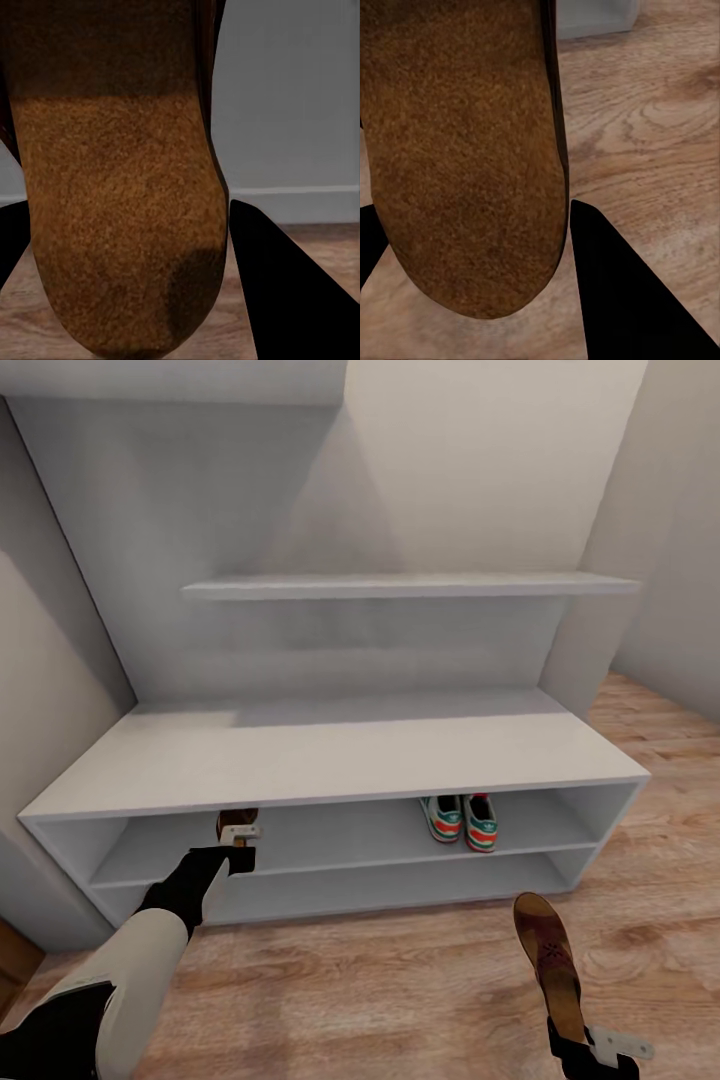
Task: Pick up the two gym shoes and the two sandals from the corridor floor and place them onto the hallstand (shoe rack) in the corridor, making sure they are on the rack and not on the floor. Arrange them so the two gym shoes are next to each other and the two sandals are next to each other.
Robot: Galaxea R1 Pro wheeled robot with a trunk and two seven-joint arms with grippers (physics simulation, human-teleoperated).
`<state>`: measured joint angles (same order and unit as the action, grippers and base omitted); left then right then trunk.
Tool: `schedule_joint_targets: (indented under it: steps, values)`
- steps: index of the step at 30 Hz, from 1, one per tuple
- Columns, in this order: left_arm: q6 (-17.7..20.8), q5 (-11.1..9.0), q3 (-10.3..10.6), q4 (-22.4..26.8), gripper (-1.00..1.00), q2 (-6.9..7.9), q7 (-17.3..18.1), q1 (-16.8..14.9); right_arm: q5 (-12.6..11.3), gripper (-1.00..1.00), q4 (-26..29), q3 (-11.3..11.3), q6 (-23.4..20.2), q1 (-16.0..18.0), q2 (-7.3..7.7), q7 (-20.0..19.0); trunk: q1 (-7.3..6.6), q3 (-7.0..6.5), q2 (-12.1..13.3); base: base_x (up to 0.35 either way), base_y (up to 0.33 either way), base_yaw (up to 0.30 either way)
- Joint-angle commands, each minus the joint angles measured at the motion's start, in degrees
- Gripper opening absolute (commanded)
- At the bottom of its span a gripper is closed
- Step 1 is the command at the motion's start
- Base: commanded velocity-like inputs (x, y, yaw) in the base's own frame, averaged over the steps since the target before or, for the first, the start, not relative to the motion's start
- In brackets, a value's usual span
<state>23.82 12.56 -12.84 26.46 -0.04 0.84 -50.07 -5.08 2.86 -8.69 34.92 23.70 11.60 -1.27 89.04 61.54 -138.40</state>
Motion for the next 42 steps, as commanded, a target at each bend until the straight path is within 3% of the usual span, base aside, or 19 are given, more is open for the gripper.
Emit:
schedule_joint_targets:
  steps: [1,15,31,32,42]
  values:
    - [0.3,0.5,-0.3,0.1,-1.0,-0.06,0.1,0.0,-0.7,-1.0,0.0,0.2,0.1,0.0,0.0,-0.2,-0.01,0.05,0.0,0.047,0.0,0.0]
    - [0.2,0.5,-0.3,0.1,-1.0,-0.06,0.1,0.0,-0.7,-1.0,0.0,0.2,0.1,0.0,0.0,-0.2,-0.01,0.05,0.0,0.131,0.0,0.0]
    - [0.2,0.5,-0.3,0.1,-1.0,-0.05,0.2,0.1,-0.7,-1.0,0.0,0.2,0.1,0.0,0.0,-0.2,-0.01,0.05,0.0,0.006,0.0,0.0]
    - [0.1,0.5,-0.3,0.1,1.0,-0.05,0.2,0.1,-0.7,-1.0,0.0,0.2,0.1,0.0,0.0,-0.2,-0.01,0.05,0.0,0.0,0.0,0.0]
    - [0.1,0.5,-0.3,0.1,1.0,-0.05,0.2,0.1,-0.7,-1.0,0.0,0.2,0.1,0.0,0.0,-0.2,-0.01,0.05,0.0,0.0,0.0,0.0]
